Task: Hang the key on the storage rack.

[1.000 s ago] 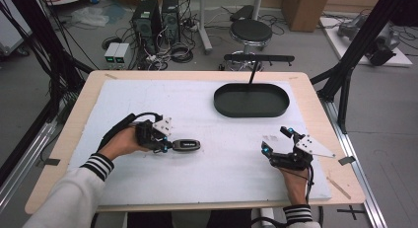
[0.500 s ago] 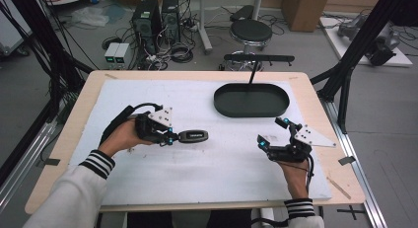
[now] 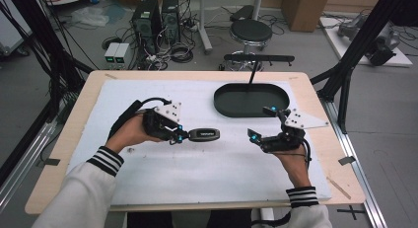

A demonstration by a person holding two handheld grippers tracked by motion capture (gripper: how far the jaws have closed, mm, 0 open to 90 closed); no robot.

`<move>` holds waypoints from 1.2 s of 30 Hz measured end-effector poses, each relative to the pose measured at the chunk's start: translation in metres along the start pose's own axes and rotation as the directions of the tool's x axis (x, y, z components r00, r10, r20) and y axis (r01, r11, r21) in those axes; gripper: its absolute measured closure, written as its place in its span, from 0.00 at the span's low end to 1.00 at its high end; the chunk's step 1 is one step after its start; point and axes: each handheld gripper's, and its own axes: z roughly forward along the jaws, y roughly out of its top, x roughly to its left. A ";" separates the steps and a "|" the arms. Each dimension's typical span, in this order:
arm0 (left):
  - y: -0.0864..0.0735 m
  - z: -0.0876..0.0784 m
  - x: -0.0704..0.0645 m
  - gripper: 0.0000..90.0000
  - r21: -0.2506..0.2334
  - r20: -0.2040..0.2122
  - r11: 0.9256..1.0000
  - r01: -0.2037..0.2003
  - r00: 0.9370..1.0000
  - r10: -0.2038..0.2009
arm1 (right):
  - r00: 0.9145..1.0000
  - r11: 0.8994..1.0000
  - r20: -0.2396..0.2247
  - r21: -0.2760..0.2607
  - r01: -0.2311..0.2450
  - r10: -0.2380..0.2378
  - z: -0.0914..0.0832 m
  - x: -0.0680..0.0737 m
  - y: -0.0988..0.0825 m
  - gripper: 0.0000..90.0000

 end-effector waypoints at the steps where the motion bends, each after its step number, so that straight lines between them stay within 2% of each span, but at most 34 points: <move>1: 0.001 0.000 0.001 0.93 -0.002 0.001 1.000 -0.002 1.000 0.002 | 1.000 1.000 -0.016 0.008 0.008 -0.008 0.003 0.000 0.003 0.07; 5: 0.005 0.000 0.001 0.93 0.007 0.005 1.000 0.000 1.000 -0.001 | 0.995 0.997 -0.100 0.065 0.036 -0.030 0.013 0.003 0.014 0.07; 9: 0.010 -0.001 0.000 0.93 0.008 0.018 1.000 -0.005 1.000 0.005 | 0.982 0.983 -0.163 0.140 0.117 -0.093 0.027 0.007 0.024 0.07; 11: 0.013 -0.001 0.000 0.93 0.014 0.019 1.000 -0.011 1.000 0.010 | 0.976 0.979 -0.194 0.156 0.130 -0.099 0.033 0.009 0.028 0.07; 13: 0.015 0.000 0.000 0.93 0.013 0.022 1.000 -0.016 1.000 0.015 | 0.968 0.974 -0.226 0.171 0.147 -0.107 0.039 0.010 0.032 0.07; 18: 0.018 0.001 -0.001 0.93 0.020 0.035 0.999 -0.026 0.999 0.026 | 0.949 0.954 -0.287 0.223 0.201 -0.133 0.053 0.014 0.038 0.07; 20: 0.019 0.001 -0.002 0.93 0.022 0.036 0.999 -0.025 0.999 0.024 | 0.937 0.945 -0.318 0.237 0.224 -0.142 0.058 0.015 0.040 0.07; 28: 0.022 0.005 -0.003 0.93 0.042 0.041 0.999 -0.030 0.999 0.028 | 0.894 0.888 -0.414 0.329 0.320 -0.169 0.081 0.024 0.046 0.07; 32: 0.023 0.008 -0.004 0.93 0.057 0.048 0.998 -0.036 0.998 0.033 | 0.871 0.851 -0.454 0.367 0.375 -0.188 0.093 0.032 0.050 0.07; 35: 0.023 0.010 -0.005 0.93 0.058 0.047 0.997 -0.042 0.998 0.039 | 0.861 0.832 -0.477 0.394 0.389 -0.177 0.101 0.036 0.051 0.07; 36: 0.023 0.011 -0.006 0.93 0.056 0.046 0.998 -0.037 0.998 0.034 | 0.860 0.833 -0.482 0.396 0.386 -0.169 0.103 0.038 0.051 0.07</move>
